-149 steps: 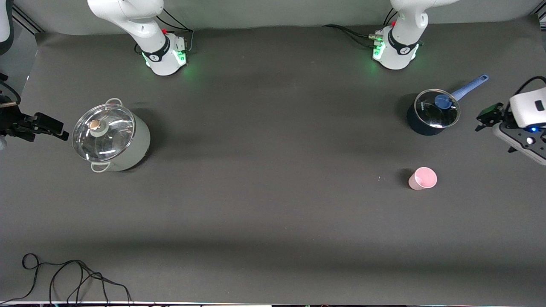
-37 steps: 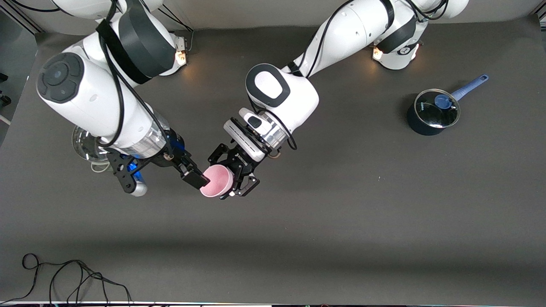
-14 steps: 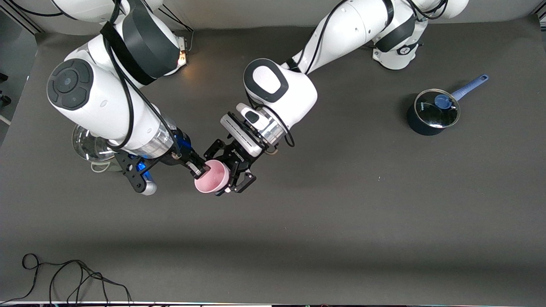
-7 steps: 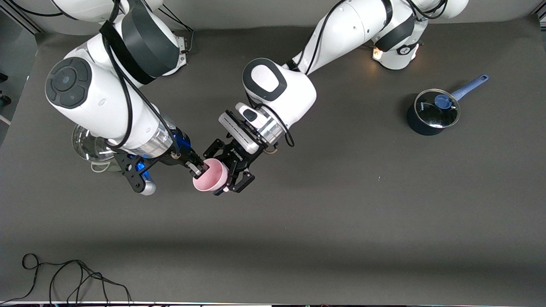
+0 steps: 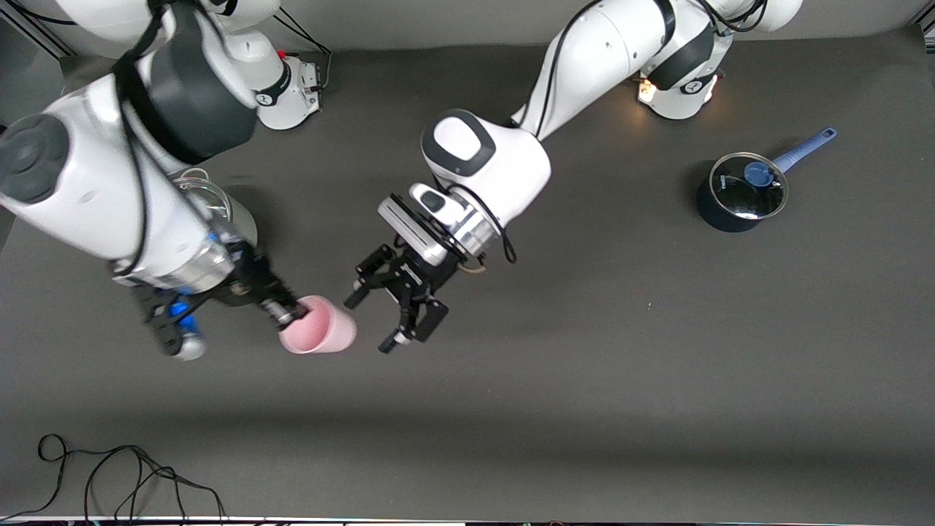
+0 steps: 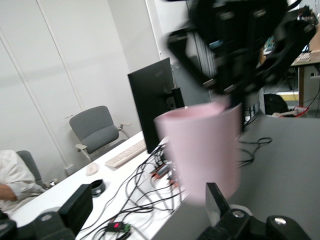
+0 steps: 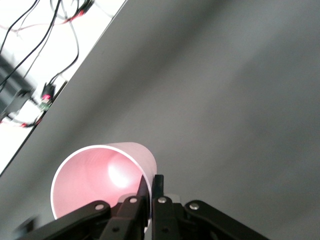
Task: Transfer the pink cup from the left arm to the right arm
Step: 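Open the left gripper while the right gripper pulls the cup away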
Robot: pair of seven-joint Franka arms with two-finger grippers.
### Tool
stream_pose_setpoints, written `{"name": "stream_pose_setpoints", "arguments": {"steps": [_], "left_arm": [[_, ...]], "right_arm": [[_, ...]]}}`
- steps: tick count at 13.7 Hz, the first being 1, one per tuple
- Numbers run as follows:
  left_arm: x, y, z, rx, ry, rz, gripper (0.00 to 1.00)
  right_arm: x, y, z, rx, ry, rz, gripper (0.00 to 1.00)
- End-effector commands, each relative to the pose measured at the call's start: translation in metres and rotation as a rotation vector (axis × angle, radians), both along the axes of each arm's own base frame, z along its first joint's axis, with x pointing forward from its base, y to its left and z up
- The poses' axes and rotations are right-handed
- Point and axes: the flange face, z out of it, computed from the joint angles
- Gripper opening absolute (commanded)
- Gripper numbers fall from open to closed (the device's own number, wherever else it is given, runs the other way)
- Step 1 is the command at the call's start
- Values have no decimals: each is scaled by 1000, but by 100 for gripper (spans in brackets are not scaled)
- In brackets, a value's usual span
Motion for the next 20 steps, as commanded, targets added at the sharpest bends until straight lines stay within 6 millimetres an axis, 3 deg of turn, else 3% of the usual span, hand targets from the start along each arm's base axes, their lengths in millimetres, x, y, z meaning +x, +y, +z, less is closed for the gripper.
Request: {"name": "stream_pose_setpoints", "arguments": {"steps": [1, 4, 8, 11, 14, 17, 20], "left_arm": [[17, 35, 3, 78, 30, -66, 100], [10, 74, -2, 199, 78, -189, 100], [-25, 142, -14, 340, 169, -293, 100], [-39, 189, -24, 439, 213, -369, 100], [-33, 266, -20, 553, 256, -454, 100], [-13, 371, 6, 811, 354, -661, 100], [-11, 442, 36, 1003, 497, -783, 100]], "right_arm": [[10, -47, 7, -44, -19, 48, 0], [20, -131, 2, -103, 13, 200, 0], [21, -272, 6, -151, 7, 337, 0], [9, -362, 5, -183, -10, 632, 0], [0, -399, 6, -201, -20, 835, 0], [2, -398, -11, -191, -3, 888, 0], [13, -391, -54, -187, -4, 903, 0]]}}
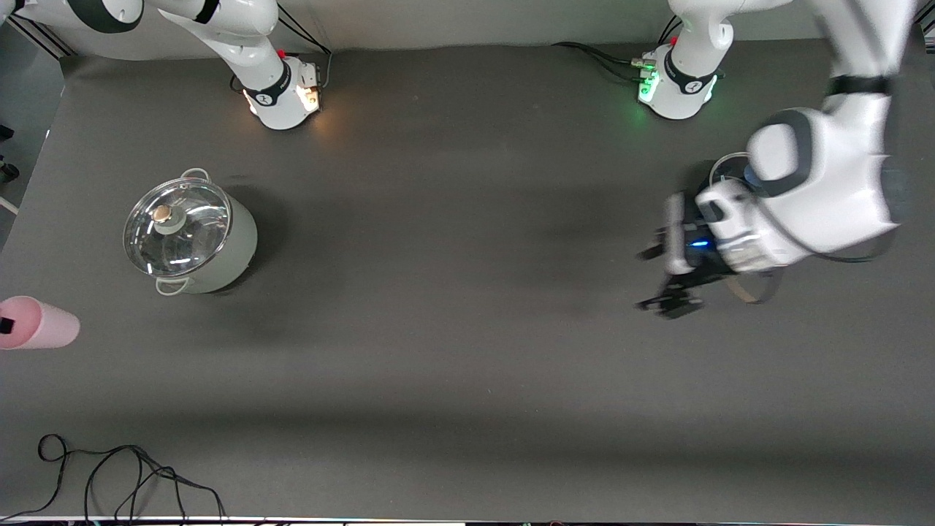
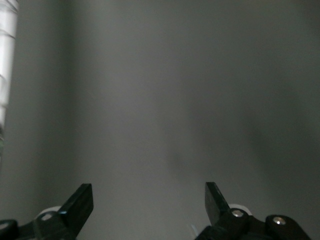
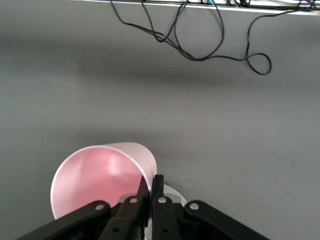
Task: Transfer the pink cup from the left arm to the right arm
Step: 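Lower the cup with the right gripper while the left gripper withdraws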
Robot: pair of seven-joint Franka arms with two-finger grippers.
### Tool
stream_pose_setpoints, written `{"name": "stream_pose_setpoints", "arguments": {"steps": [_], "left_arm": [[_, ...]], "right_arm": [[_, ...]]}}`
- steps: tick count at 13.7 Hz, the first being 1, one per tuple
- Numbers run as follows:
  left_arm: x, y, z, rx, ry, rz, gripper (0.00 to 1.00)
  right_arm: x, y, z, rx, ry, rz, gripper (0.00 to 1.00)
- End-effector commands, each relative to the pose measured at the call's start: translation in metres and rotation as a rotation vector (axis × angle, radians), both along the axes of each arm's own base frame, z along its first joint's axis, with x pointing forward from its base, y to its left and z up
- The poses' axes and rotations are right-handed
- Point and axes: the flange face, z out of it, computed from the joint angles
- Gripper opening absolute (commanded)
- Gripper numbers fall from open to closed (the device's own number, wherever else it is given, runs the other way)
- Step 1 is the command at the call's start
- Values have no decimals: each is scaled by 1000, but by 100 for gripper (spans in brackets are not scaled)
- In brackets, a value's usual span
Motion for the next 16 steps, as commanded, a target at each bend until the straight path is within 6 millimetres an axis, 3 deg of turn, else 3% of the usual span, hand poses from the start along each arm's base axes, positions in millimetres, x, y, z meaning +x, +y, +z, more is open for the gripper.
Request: {"name": "stream_pose_setpoints", "arguments": {"steps": [1, 4, 6, 7, 9, 11, 13, 16], "left_arm": [[-3, 34, 37, 170, 68, -57, 100], [0, 78, 72, 411, 101, 57, 100], [3, 93, 96, 500, 80, 209, 100], [7, 100, 114, 529, 54, 326, 100], [11, 101, 135, 607, 12, 560, 100], [12, 102, 139, 629, 7, 834, 100], [11, 112, 140, 593, 56, 1137, 100], [10, 103, 136, 474, 194, 1501, 100]], "right_arm": [[5, 5, -37, -19, -1, 35, 0], [10, 9, -99, -12, -22, 44, 0], [11, 15, -143, -18, -57, 46, 0], [12, 35, -164, -21, -67, 70, 0], [4, 35, -206, -25, -85, 68, 0], [0, 32, -237, -22, -71, 71, 0], [1, 27, -252, -22, -69, 85, 0], [5, 18, -276, 8, -98, 64, 0]]}}
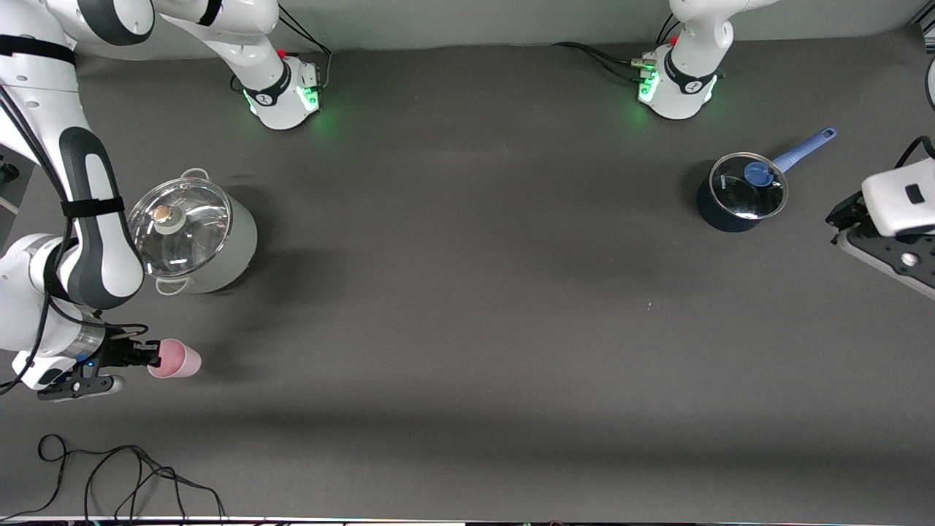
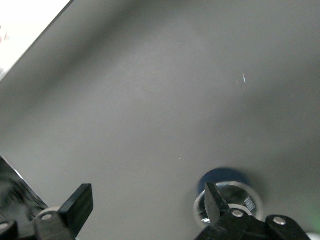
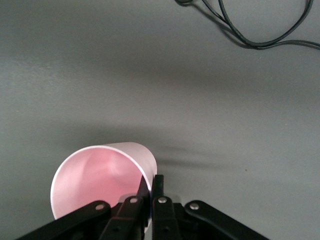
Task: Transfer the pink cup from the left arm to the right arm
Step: 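Lower the cup with the right gripper while the left gripper withdraws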
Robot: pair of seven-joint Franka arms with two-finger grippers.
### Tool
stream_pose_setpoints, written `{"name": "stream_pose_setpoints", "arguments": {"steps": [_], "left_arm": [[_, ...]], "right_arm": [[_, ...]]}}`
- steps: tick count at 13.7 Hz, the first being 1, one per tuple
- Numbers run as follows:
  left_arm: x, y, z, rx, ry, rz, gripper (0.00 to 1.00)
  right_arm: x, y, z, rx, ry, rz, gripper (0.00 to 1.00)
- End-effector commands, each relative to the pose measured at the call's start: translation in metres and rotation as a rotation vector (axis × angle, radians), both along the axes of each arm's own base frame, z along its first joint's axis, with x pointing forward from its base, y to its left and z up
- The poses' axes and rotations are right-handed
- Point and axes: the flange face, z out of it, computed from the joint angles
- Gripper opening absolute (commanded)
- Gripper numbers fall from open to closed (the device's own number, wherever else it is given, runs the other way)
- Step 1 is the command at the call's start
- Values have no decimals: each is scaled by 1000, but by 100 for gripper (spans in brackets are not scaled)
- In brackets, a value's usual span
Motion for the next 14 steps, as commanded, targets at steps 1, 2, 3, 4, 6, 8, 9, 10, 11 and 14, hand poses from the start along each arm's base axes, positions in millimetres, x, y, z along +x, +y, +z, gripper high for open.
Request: {"name": "stream_pose_setpoints", "arguments": {"steps": [1, 2, 3, 4, 6, 8, 9, 10, 11, 14], "left_arm": [[-3, -11, -1, -119, -3, 361, 100], [-5, -15, -4, -150, 15, 474, 100], [-6, -16, -9, -146, 37, 540, 100], [-7, -18, -14, -130, 62, 547, 100], [-12, -12, -20, -122, 119, 559, 100], [-19, -5, -28, -102, 185, 572, 100], [-20, -11, -28, -92, 193, 561, 100], [-21, -15, -29, -90, 194, 553, 100], [-20, -17, -29, -94, 183, 549, 100], [-23, -29, -35, -85, 170, 528, 100]], "right_arm": [[4, -5, -16, 20, -35, 4, 0], [5, -5, -22, 21, -29, 4, 0], [9, -6, -27, 24, -31, 0, 0], [9, -6, -33, 32, -26, -6, 0], [9, -6, -36, 34, -22, -7, 0], [9, -6, -36, 34, -24, -7, 0], [10, -7, -39, 35, -21, -11, 0], [10, -7, -42, 36, -19, -11, 0], [11, -8, -43, 34, -25, -12, 0], [11, -8, -45, 42, -30, -19, 0]]}}
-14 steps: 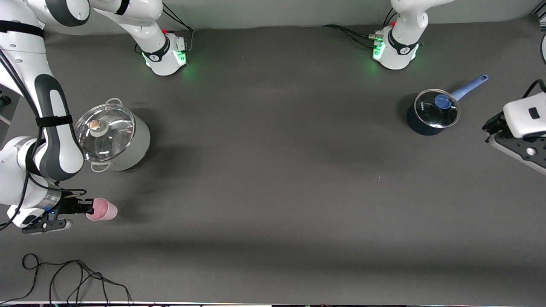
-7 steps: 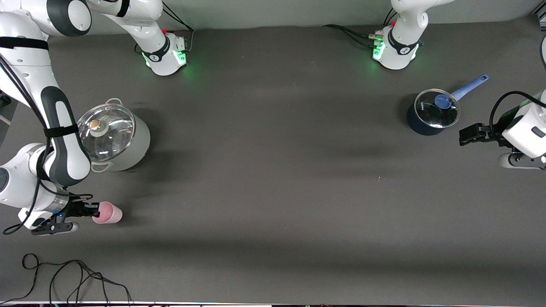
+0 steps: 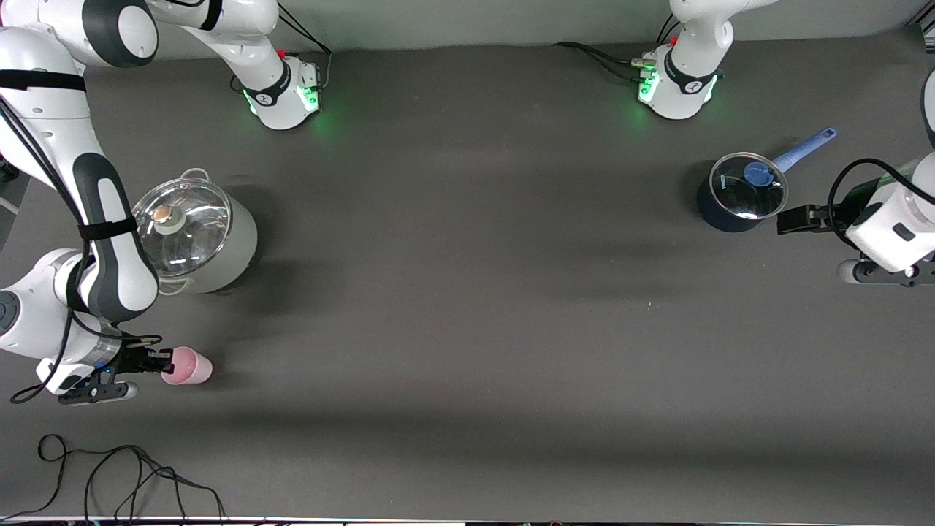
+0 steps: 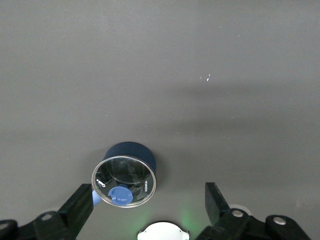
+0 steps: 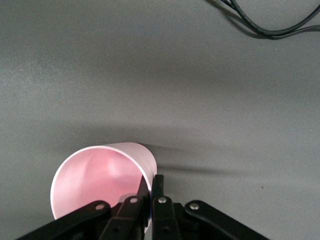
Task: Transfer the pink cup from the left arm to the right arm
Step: 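Lower the cup with the right gripper while the left gripper withdraws, then open the right gripper and raise it off the pink cup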
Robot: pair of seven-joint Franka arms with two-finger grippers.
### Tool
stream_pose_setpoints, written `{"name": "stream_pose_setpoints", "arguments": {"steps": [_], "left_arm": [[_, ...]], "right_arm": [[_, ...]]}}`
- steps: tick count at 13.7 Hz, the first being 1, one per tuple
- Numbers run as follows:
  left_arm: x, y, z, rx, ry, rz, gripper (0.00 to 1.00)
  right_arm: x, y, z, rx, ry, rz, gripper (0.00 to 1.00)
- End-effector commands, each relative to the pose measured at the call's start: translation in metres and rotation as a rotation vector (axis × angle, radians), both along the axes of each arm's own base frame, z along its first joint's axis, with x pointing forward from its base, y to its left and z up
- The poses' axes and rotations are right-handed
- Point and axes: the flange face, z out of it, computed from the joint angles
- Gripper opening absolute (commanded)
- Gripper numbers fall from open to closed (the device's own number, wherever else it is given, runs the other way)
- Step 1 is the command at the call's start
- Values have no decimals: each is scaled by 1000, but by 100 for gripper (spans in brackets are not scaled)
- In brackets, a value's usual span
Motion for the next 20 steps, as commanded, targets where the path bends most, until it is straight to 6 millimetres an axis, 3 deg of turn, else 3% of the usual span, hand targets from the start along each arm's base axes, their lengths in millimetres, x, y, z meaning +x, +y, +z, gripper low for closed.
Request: {"name": "stream_pose_setpoints", "arguments": {"steps": [1, 2, 3, 4, 5, 7, 12, 14, 20], "left_arm": [[-10, -14, -1, 21, -27, -1, 100], [-13, -13, -3, 25, -48, 2, 100], [-15, -15, -3, 28, -69, 0, 100], [-16, -16, -4, 28, -82, 0, 100], [-14, -16, -2, 25, -100, 0, 100], [-10, -20, 1, 15, -132, -4, 100], [-11, -22, 1, 15, -129, -8, 100], [-10, -22, 1, 15, -132, -7, 100], [-17, -21, 12, 27, -179, -3, 100]], "right_arm": [[7, -2, -2, 15, -24, 9, 7], [7, -2, -1, 15, -24, 9, 22], [6, -3, 1, 14, -25, 8, 55], [6, -6, 2, 12, -23, 5, 81], [6, -8, 4, 11, -24, 2, 83], [6, -12, 8, 10, -29, -2, 99], [6, -12, 19, 8, 4, 11, 99], [5, -9, 41, 12, 9, 15, 99], [-26, -5, 173, 1, 155, 58, 99]]}}
